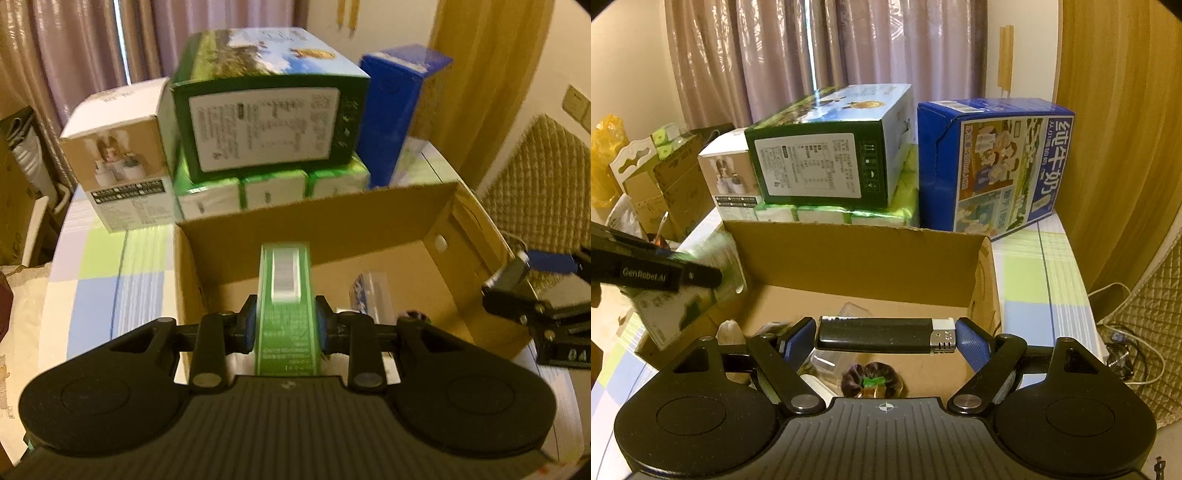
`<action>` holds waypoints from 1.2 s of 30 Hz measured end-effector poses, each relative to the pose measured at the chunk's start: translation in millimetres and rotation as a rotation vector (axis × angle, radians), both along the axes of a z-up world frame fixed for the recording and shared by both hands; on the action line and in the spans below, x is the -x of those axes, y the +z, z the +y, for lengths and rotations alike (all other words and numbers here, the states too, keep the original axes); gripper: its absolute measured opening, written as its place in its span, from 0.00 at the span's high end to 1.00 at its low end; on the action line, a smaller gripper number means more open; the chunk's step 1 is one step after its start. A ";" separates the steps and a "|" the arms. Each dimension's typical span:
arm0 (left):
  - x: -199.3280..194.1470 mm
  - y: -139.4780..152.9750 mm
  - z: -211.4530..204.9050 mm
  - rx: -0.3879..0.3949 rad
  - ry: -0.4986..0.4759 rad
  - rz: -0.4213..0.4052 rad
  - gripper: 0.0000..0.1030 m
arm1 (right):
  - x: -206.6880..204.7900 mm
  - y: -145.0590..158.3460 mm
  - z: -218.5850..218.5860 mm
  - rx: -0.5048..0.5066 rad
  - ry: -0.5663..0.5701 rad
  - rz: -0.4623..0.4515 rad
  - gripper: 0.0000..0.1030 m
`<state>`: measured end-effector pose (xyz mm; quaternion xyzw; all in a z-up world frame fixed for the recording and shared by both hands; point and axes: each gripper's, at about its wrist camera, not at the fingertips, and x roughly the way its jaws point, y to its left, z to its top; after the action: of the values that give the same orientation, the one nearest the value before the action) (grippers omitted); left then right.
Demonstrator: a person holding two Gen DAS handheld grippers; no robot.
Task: Organize objects
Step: 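Lower both held items into the open cardboard box, then open the left tool to drop the green box while the right tool releases the lighter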
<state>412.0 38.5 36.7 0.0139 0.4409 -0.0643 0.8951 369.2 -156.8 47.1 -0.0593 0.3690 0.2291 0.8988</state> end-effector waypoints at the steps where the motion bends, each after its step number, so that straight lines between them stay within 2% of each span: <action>1: -0.8 1.0 0.9 -0.005 0.011 -0.005 0.54 | -0.4 -0.5 -0.2 -0.001 -0.001 0.001 0.24; 3: -0.6 2.9 2.8 -0.010 0.019 -0.016 0.51 | -0.6 -1.4 -1.3 -0.002 -0.002 0.001 0.24; 14: 13.4 0.5 7.9 0.014 0.021 -0.009 0.50 | -4.5 -3.8 -8.8 -0.034 -0.020 0.014 0.24; 18: 18.4 0.8 9.8 0.026 0.024 -0.009 0.49 | -7.8 -3.0 -9.0 -0.081 -0.019 -0.003 0.23; 19: 19.6 1.1 10.5 0.027 0.025 -0.010 0.47 | -9.2 -3.1 -9.7 -0.108 -0.008 -0.009 0.19; 20: 21.3 1.3 11.1 0.028 0.026 -0.011 0.46 | -10.7 -3.2 -10.1 -0.122 -0.003 -0.010 0.09; 21: 24.0 1.9 12.1 0.031 0.028 -0.013 0.42 | -11.4 -2.7 -10.8 -0.131 -0.010 -0.015 0.07; 23: 29.3 3.6 14.0 0.037 0.030 -0.020 0.37 | -11.4 -0.9 -13.3 -0.143 -0.021 -0.022 0.06; 25: 36.6 6.5 15.2 0.033 0.034 -0.037 0.27 | -10.5 0.5 -16.5 -0.148 -0.026 -0.015 0.06; 27: 44.6 9.7 14.9 0.018 0.034 -0.057 0.24 | -7.5 1.9 -19.8 -0.150 -0.030 -0.014 0.06; 36: 95.2 20.6 19.9 0.071 0.085 -0.093 0.05 | 21.9 19.0 -47.1 -0.192 -0.084 0.005 0.04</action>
<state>316.8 58.4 57.3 -0.0336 0.3967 -0.0410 0.9164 347.3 -203.9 66.1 0.0435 0.3499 0.2257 0.9082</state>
